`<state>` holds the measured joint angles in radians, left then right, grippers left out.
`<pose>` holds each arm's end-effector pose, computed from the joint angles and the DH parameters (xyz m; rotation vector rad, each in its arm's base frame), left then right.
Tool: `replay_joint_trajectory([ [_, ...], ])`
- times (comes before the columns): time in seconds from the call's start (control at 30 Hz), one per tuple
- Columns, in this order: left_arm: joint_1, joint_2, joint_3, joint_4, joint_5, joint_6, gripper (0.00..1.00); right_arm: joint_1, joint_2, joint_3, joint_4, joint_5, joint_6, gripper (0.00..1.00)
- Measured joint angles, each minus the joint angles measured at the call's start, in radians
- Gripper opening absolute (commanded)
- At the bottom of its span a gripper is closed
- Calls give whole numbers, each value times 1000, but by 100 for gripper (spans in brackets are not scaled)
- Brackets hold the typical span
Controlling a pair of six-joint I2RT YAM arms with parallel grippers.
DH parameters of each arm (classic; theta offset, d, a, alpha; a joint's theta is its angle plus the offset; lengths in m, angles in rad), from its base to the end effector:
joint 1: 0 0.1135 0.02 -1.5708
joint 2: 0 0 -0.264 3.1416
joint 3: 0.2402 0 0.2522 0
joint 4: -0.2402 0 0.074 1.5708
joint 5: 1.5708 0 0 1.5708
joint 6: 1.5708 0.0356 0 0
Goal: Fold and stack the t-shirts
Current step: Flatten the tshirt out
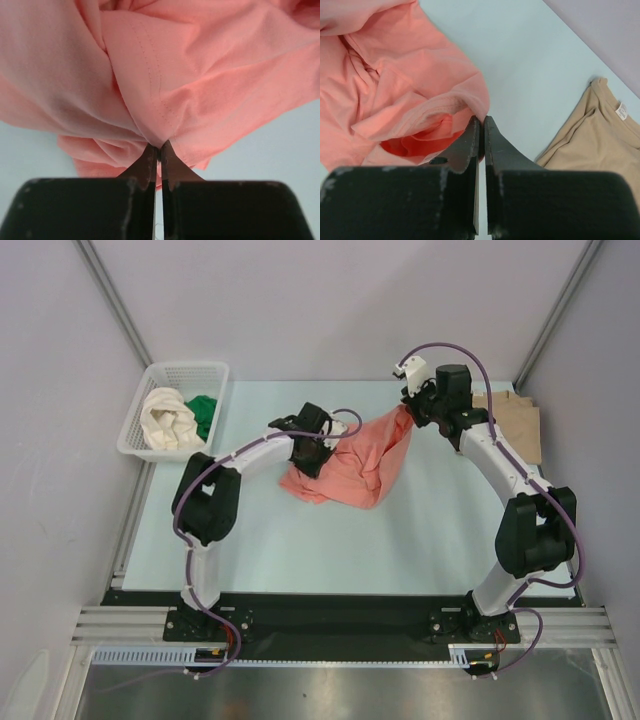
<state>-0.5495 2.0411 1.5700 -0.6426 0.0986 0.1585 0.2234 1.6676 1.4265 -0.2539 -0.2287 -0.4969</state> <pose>0.3678 -0.2294 0.1929 0.9654 2.5228 -0.2528 0.3818 0.0950 0.3244 -0.8529 1.8668 0.0664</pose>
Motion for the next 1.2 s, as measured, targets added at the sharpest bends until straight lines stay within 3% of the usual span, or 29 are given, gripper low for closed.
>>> replay_joint_trajectory([
  [0.2,3,-37,20,-20,-10,19,0,0,0,0,7,1,0,0],
  [0.5,7,-324,22,-125,74,88,0,-42,0,-26,35,23,-5,0],
  [0.63,-2,-399,-49,-158,122,87,1,-118,0,-90,10,23,-34,0],
  [0.7,-5,-406,-109,-176,132,87,6,-147,-6,-124,-26,23,-58,0],
  [0.77,-9,-403,-164,-187,133,86,15,-163,-32,-187,-58,22,-84,8],
  [0.8,-10,-403,-187,-196,132,87,31,-165,-57,-230,-78,22,-97,25],
  [0.83,-10,-403,-205,-204,132,93,39,-165,-83,-273,-96,21,-110,35],
  [0.9,-10,-403,-221,-215,131,89,46,-165,-137,-341,-124,20,-143,51],
  [1.0,-10,-404,-224,-213,119,96,57,-160,-199,-379,-150,13,-195,55],
  [1.2,-10,-404,-224,-196,87,102,61,-61,-250,-317,-115,-33,-286,56],
])
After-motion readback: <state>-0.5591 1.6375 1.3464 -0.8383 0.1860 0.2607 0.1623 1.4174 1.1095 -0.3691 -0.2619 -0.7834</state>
